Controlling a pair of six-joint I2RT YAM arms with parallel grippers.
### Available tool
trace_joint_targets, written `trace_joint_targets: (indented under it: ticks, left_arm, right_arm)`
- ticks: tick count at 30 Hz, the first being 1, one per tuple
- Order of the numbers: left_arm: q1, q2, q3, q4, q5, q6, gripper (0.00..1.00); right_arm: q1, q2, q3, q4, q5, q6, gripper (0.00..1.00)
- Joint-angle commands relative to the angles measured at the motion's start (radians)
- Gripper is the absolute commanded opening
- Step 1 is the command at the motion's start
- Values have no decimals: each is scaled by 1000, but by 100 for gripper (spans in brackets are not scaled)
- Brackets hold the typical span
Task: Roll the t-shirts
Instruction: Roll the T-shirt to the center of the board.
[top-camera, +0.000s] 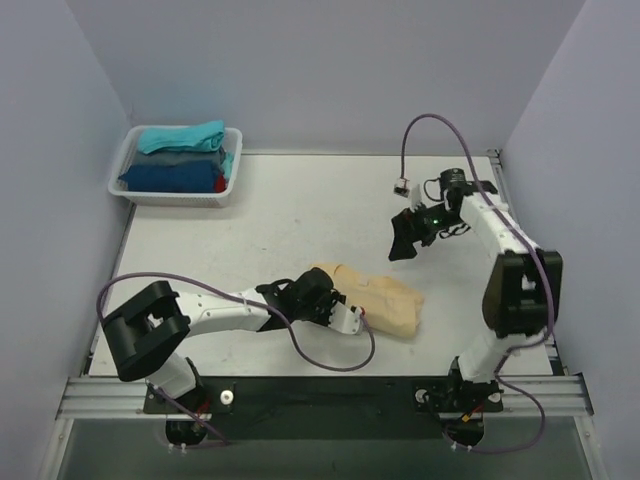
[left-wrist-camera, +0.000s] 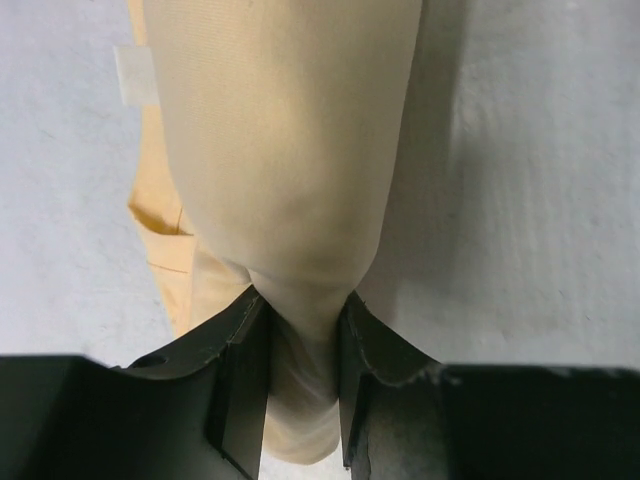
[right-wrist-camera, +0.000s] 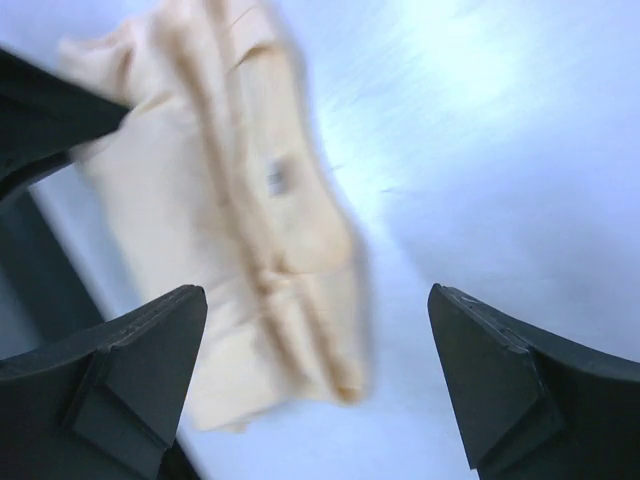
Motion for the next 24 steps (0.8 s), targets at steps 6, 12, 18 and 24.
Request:
trace_joint_targets:
  ticks: [6, 12, 18, 24]
  left_arm:
    - [78, -87, 95, -550, 247, -42, 22]
    - [147, -59, 133, -609, 368, -74, 23]
    - [190, 2, 179, -665, 464, -104, 22]
    - [211, 69, 233, -685, 514, -146, 22]
  right_arm:
    - [202, -769, -657, 1096, 570, 52, 100]
    - [201, -942, -667, 496, 244, -148, 84]
    - [328, -1203, -844, 435, 150, -237, 88]
    - [534, -1260, -895, 402, 158, -149, 91]
